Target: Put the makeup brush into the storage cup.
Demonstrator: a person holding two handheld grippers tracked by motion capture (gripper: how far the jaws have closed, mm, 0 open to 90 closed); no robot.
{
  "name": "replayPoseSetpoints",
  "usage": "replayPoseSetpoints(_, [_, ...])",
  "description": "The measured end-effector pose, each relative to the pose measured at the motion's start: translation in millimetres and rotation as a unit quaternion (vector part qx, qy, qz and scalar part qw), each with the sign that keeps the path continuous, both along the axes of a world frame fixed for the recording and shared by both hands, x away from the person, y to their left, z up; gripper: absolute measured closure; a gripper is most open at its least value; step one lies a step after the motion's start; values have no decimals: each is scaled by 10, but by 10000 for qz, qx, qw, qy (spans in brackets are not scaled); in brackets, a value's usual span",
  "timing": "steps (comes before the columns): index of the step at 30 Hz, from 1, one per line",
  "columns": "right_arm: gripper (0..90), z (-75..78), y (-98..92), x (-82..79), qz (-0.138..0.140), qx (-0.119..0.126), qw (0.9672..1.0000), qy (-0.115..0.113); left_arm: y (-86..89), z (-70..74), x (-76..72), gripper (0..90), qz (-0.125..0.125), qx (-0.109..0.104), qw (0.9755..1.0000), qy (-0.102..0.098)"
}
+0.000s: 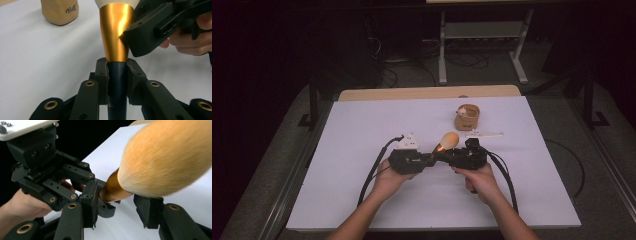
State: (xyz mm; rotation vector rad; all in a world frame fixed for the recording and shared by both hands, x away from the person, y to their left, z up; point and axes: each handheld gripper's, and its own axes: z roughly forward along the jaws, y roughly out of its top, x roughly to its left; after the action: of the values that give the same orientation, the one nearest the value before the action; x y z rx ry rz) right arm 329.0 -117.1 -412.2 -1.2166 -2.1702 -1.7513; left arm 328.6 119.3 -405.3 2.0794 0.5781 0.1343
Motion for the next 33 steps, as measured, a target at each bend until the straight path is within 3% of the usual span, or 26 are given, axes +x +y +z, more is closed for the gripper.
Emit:
replayPoseSetpoints(22, [605,34,74,7,-196,178,9995,-169,-31,-5,-14,738,-21,-103,9999,25])
replayPoseSetpoints(33, [631,74,102,-14,-192,122,9993,-282,-42,-7,-13,735,-51,-110,9999,12])
